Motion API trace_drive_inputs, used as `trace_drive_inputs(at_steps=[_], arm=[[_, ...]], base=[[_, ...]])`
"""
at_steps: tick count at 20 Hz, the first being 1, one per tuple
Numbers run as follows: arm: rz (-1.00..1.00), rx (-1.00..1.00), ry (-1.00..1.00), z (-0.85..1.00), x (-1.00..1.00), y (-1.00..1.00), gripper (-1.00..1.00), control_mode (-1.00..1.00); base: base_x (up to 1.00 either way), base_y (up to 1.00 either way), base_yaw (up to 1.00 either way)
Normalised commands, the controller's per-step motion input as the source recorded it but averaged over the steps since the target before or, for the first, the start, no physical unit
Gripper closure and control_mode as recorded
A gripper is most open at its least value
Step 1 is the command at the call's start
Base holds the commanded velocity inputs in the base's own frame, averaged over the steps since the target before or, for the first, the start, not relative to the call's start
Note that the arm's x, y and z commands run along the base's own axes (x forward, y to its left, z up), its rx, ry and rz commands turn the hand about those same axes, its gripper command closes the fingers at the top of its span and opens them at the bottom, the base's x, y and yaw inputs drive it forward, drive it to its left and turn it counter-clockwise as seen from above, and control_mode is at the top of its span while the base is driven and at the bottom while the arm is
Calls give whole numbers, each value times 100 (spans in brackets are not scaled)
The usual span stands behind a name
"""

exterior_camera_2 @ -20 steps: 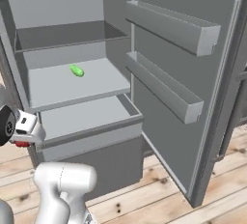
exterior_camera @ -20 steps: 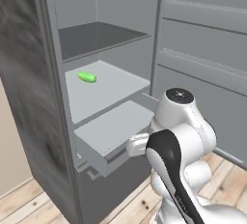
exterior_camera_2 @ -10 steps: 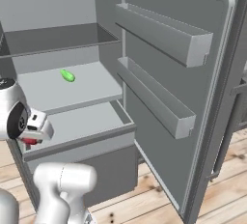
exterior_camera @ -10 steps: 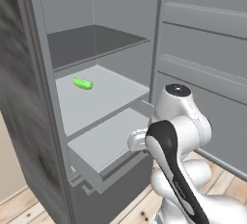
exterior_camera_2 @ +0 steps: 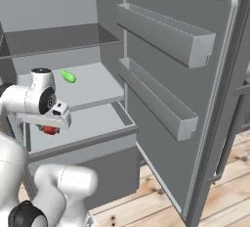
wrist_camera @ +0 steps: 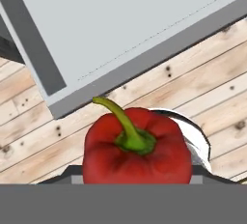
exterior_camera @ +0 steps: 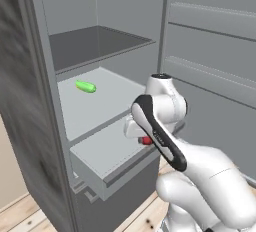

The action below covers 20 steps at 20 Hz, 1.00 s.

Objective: Place the bell pepper and potato inside the fridge drawer. Close the drawer after placing the vegetables.

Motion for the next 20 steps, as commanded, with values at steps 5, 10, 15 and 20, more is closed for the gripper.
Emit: trace_drive_inputs(at_steps=[5, 10, 15, 20], arm=[[2, 0, 0, -63, 81, 12, 100, -100], [2, 0, 0, -43, 78, 13, 100, -100], [3, 0, 0, -71, 59, 5, 100, -100], [2, 0, 0, -56, 48, 7, 100, -100]], base=[[0, 0, 0], [0, 0, 0], [0, 0, 0], [0, 0, 0]])
